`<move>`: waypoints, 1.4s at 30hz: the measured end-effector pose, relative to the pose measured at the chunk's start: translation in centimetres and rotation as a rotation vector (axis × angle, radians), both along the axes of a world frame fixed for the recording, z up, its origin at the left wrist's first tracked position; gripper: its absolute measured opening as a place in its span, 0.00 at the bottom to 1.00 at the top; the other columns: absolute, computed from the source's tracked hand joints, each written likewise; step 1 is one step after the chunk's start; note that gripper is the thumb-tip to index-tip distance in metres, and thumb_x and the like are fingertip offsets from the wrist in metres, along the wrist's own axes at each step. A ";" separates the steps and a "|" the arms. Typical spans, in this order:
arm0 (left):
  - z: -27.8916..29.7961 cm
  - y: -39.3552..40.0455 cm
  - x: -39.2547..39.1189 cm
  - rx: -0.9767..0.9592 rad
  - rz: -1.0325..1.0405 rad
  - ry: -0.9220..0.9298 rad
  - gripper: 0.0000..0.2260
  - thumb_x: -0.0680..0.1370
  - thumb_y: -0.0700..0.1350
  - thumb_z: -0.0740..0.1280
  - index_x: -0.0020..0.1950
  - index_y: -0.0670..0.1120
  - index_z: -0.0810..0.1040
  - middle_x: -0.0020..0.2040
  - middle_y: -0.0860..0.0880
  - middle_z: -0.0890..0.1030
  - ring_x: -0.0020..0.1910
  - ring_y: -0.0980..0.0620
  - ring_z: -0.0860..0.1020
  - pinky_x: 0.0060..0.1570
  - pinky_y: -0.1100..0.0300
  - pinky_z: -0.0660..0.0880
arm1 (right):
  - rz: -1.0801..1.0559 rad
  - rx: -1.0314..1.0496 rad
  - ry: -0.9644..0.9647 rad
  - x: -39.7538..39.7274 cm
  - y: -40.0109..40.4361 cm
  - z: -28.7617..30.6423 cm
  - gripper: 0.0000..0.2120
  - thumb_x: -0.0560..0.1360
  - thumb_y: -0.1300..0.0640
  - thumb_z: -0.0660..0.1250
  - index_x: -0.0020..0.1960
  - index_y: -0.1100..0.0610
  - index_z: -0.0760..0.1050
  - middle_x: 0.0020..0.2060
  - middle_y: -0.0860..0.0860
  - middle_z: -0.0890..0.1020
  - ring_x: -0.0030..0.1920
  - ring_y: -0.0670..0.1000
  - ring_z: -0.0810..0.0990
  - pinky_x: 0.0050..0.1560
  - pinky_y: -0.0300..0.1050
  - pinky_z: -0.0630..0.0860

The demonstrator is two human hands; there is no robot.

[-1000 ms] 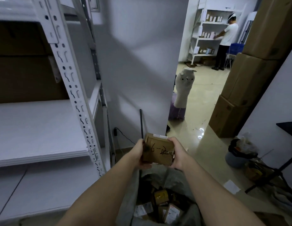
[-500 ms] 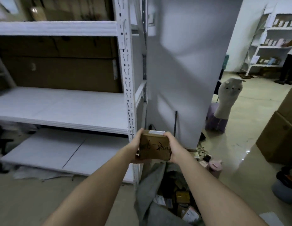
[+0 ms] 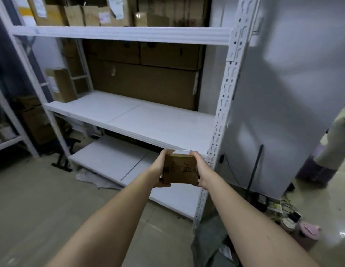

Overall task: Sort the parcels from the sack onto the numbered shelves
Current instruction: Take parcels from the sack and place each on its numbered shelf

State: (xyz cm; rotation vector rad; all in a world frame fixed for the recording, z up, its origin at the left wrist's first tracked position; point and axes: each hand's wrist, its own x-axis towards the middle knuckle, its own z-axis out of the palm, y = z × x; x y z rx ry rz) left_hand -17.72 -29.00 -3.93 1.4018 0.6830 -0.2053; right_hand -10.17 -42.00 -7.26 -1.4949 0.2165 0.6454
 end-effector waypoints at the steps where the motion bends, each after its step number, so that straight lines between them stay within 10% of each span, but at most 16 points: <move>1: -0.1 1.9 0.0 0.003 0.011 -0.006 0.20 0.75 0.64 0.60 0.42 0.47 0.76 0.40 0.46 0.78 0.43 0.48 0.77 0.60 0.46 0.75 | 0.011 -0.004 -0.005 0.1 1.9 0.0 0.23 0.73 0.37 0.62 0.54 0.55 0.76 0.36 0.55 0.82 0.39 0.54 0.82 0.34 0.41 0.77; 25: 1.1 37.4 9.2 0.015 0.329 -0.181 0.17 0.75 0.62 0.62 0.41 0.49 0.76 0.36 0.48 0.77 0.38 0.51 0.75 0.49 0.54 0.72 | 0.123 0.095 -0.118 12.2 41.0 0.6 0.39 0.59 0.30 0.61 0.63 0.52 0.73 0.53 0.59 0.82 0.47 0.57 0.83 0.33 0.41 0.76; 42: 2.6 57.9 18.8 0.037 0.489 -0.181 0.19 0.78 0.61 0.58 0.55 0.47 0.74 0.40 0.49 0.78 0.39 0.54 0.75 0.37 0.61 0.70 | 0.283 0.126 -0.128 23.6 63.5 1.3 0.22 0.77 0.43 0.55 0.61 0.55 0.75 0.44 0.56 0.81 0.37 0.53 0.80 0.28 0.38 0.74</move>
